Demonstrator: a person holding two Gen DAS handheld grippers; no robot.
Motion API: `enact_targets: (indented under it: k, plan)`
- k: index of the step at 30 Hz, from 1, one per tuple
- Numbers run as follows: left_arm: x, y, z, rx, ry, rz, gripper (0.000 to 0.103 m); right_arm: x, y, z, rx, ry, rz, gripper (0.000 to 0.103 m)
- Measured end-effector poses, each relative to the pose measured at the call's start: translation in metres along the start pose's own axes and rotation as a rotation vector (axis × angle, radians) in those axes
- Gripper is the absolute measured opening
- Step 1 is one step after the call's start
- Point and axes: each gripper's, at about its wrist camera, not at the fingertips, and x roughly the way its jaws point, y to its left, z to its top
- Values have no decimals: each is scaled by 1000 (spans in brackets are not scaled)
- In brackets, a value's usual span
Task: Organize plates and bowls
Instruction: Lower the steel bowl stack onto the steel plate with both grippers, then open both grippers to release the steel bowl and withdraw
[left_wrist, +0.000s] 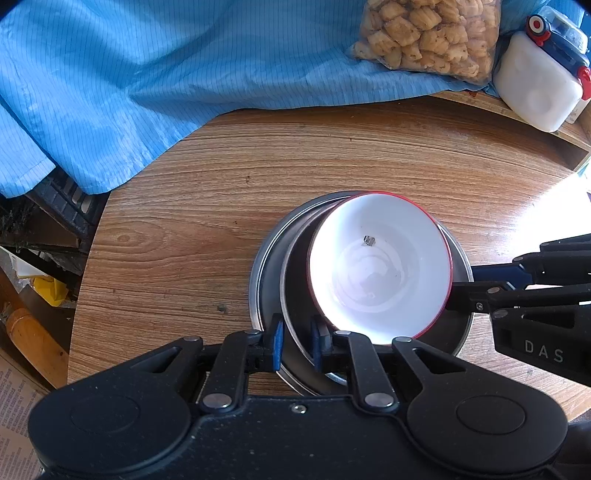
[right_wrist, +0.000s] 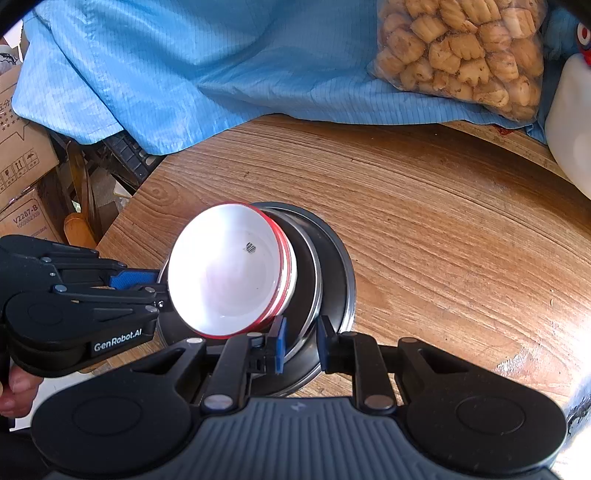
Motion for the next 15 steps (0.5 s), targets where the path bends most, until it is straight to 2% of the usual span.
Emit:
enact_targets:
  k: [15]
  plan:
    - [-1, 2, -2, -6, -2, 33, 37, -2, 3, -1, -26, -5, -39, 27]
